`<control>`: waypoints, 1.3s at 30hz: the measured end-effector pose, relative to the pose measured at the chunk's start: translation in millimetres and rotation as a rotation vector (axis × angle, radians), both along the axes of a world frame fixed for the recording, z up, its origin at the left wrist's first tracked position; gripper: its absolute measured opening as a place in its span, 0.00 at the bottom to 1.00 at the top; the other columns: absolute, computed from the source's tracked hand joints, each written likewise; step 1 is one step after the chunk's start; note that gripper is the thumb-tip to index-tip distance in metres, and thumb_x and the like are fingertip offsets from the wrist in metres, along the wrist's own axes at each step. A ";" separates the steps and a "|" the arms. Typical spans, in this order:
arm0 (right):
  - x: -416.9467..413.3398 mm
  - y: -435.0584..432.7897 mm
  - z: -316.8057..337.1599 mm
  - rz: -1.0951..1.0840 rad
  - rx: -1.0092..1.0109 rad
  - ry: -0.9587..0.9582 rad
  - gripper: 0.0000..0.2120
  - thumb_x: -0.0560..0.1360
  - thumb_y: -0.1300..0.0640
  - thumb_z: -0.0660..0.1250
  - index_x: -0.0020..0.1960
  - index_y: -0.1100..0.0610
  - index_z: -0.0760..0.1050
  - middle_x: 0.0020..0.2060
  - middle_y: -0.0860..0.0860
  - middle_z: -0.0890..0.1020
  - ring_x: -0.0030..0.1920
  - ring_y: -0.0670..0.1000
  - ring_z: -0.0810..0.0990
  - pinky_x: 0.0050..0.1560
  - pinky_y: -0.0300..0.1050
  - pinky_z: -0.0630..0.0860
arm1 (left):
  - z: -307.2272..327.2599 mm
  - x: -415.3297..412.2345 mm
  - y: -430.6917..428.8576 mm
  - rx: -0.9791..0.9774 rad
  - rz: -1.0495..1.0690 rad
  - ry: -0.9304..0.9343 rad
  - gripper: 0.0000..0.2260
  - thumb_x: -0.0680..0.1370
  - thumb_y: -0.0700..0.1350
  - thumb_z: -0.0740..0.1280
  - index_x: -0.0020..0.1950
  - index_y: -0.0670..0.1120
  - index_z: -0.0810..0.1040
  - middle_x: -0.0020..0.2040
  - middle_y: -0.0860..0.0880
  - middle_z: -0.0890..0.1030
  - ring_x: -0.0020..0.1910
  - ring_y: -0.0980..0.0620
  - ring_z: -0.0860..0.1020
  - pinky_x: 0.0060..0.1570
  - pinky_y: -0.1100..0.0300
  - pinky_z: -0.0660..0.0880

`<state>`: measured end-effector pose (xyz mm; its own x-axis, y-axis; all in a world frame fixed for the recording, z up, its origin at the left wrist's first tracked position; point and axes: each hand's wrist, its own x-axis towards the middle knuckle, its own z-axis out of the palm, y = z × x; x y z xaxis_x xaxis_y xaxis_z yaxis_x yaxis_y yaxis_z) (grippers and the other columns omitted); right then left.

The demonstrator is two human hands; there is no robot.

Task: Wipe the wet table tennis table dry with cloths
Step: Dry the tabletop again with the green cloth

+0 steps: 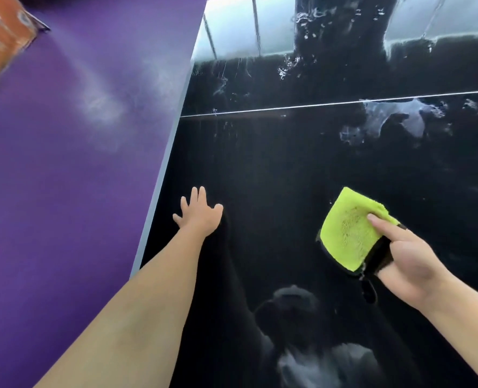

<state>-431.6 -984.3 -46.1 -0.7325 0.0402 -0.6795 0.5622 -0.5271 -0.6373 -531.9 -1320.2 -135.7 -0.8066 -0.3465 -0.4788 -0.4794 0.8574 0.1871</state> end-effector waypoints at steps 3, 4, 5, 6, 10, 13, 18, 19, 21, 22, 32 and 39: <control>-36.5 11.7 -2.1 -0.007 0.028 0.003 0.15 0.82 0.57 0.60 0.67 0.56 0.76 0.58 0.53 0.84 0.58 0.55 0.83 0.58 0.56 0.77 | 4.0 12.9 5.5 -0.020 -0.048 -0.023 0.31 0.83 0.55 0.57 0.83 0.51 0.47 0.83 0.56 0.46 0.82 0.47 0.44 0.77 0.35 0.47; -49.6 14.2 -2.3 -0.005 0.030 0.016 0.15 0.82 0.57 0.61 0.67 0.56 0.76 0.58 0.53 0.84 0.58 0.55 0.83 0.58 0.55 0.77 | 7.0 21.7 8.2 -0.026 -0.060 -0.034 0.31 0.83 0.55 0.57 0.83 0.51 0.47 0.83 0.56 0.46 0.82 0.47 0.45 0.77 0.35 0.46; -63.5 16.8 -2.5 -0.005 0.032 0.028 0.15 0.82 0.57 0.61 0.67 0.56 0.76 0.58 0.52 0.84 0.57 0.54 0.84 0.58 0.55 0.77 | 10.0 31.5 12.5 -0.020 -0.061 -0.044 0.32 0.83 0.56 0.57 0.83 0.51 0.47 0.83 0.56 0.46 0.82 0.48 0.45 0.77 0.36 0.46; -77.5 18.8 -1.7 -0.003 0.033 0.036 0.15 0.82 0.57 0.61 0.67 0.56 0.76 0.58 0.52 0.84 0.57 0.54 0.84 0.58 0.55 0.78 | 11.7 42.3 17.9 -0.002 -0.050 -0.054 0.32 0.83 0.57 0.57 0.83 0.51 0.47 0.83 0.56 0.46 0.82 0.48 0.45 0.77 0.37 0.46; -139.9 34.3 0.5 -0.005 0.055 0.066 0.14 0.82 0.56 0.63 0.65 0.56 0.76 0.56 0.52 0.84 0.55 0.53 0.84 0.53 0.54 0.80 | 8.8 90.9 58.5 0.044 0.008 -0.074 0.34 0.83 0.60 0.57 0.83 0.52 0.46 0.83 0.57 0.44 0.82 0.49 0.43 0.78 0.42 0.45; -197.1 60.9 2.0 -0.003 0.180 0.126 0.08 0.82 0.57 0.63 0.59 0.55 0.77 0.49 0.50 0.84 0.47 0.50 0.84 0.46 0.48 0.80 | 1.9 109.4 113.3 0.077 0.080 0.000 0.34 0.82 0.63 0.56 0.83 0.52 0.46 0.83 0.56 0.44 0.82 0.49 0.42 0.79 0.44 0.44; -294.3 109.6 -15.1 0.190 0.926 0.392 0.05 0.79 0.54 0.64 0.44 0.52 0.73 0.37 0.47 0.73 0.34 0.46 0.71 0.36 0.41 0.68 | -31.4 120.3 174.7 -0.104 0.220 0.153 0.36 0.79 0.67 0.44 0.81 0.52 0.37 0.83 0.54 0.41 0.82 0.48 0.40 0.78 0.42 0.43; -309.0 116.5 -27.2 0.307 1.109 0.438 0.05 0.79 0.53 0.63 0.47 0.53 0.75 0.40 0.48 0.75 0.39 0.50 0.74 0.40 0.43 0.68 | -37.6 122.4 176.4 -0.137 0.231 0.185 0.37 0.77 0.66 0.43 0.82 0.52 0.40 0.83 0.54 0.43 0.82 0.48 0.42 0.78 0.42 0.42; -331.4 123.2 -52.7 0.628 1.315 0.475 0.12 0.79 0.52 0.64 0.60 0.54 0.77 0.55 0.53 0.79 0.57 0.58 0.77 0.52 0.45 0.70 | -49.6 123.1 176.9 -0.184 0.231 0.218 0.37 0.76 0.65 0.44 0.83 0.52 0.46 0.83 0.54 0.46 0.82 0.48 0.44 0.78 0.42 0.42; -337.1 124.9 -66.6 0.814 1.373 0.432 0.16 0.79 0.48 0.65 0.66 0.51 0.76 0.66 0.54 0.76 0.67 0.60 0.72 0.61 0.48 0.68 | -54.6 124.5 177.7 -0.207 0.225 0.229 0.37 0.76 0.65 0.44 0.83 0.52 0.48 0.83 0.53 0.47 0.82 0.47 0.45 0.77 0.42 0.42; -306.8 105.3 -119.8 1.192 1.564 0.535 0.24 0.81 0.36 0.47 0.77 0.31 0.52 0.81 0.44 0.47 0.80 0.44 0.39 0.77 0.54 0.36 | -58.0 124.8 178.8 -0.237 0.213 0.251 0.36 0.78 0.62 0.49 0.83 0.49 0.51 0.83 0.50 0.52 0.82 0.45 0.48 0.78 0.39 0.46; -139.5 61.2 -106.0 1.409 1.300 0.758 0.29 0.75 0.32 0.39 0.75 0.28 0.54 0.79 0.38 0.44 0.77 0.39 0.34 0.76 0.51 0.32 | -48.2 123.6 180.6 -0.208 0.202 0.250 0.36 0.78 0.63 0.47 0.83 0.48 0.51 0.83 0.48 0.52 0.82 0.43 0.48 0.77 0.37 0.46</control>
